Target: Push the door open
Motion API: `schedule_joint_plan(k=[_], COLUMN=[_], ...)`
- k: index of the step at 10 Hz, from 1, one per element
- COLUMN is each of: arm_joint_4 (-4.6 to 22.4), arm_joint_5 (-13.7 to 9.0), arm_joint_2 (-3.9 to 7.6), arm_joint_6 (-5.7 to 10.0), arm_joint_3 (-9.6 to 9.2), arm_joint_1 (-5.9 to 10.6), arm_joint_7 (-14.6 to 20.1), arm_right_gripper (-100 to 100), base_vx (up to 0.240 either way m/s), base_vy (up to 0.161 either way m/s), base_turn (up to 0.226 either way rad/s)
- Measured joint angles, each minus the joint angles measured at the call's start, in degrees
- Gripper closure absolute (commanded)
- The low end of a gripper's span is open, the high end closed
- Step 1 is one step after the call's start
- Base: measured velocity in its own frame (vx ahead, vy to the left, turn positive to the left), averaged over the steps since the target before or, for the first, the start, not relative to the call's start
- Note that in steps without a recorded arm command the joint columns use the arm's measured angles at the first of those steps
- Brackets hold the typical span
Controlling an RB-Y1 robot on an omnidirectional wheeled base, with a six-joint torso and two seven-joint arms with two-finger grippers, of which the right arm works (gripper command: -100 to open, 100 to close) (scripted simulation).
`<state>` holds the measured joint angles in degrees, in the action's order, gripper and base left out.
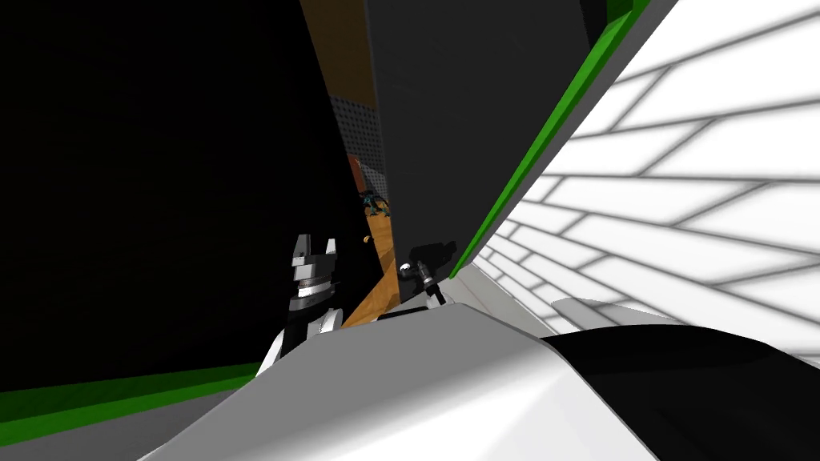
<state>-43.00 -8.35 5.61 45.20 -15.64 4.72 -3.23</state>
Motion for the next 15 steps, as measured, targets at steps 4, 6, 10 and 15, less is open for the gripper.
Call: schedule_joint_plan(k=[4, 6, 10, 15], arm_joint_4=[1.8, 1.6, 1.7, 1.6], arm_joint_5=[-0.7, -0.4, 0.3, 0.4], arm_joint_2=[-0.14, -0.53, -2.04, -1.98], arm_joint_6=[1.05, 0.43, -0.55, -0.65], arm_joint_3=[1.38, 0.69, -0.96, -1.18], arm_joint_1=[1.41, 1.26, 1.17, 0.96], arm_joint_7=[-0.4, 0.0, 1.2, 1.4], arm_right_gripper=[-100, -100, -100, -100], base_vx=[-0.116, -0.221, -0.210, 0.099], base_vy=[-0.009, -0.001, -0.007, 0.032], base_turn=[0.023, 0.021, 0.026, 0.018])
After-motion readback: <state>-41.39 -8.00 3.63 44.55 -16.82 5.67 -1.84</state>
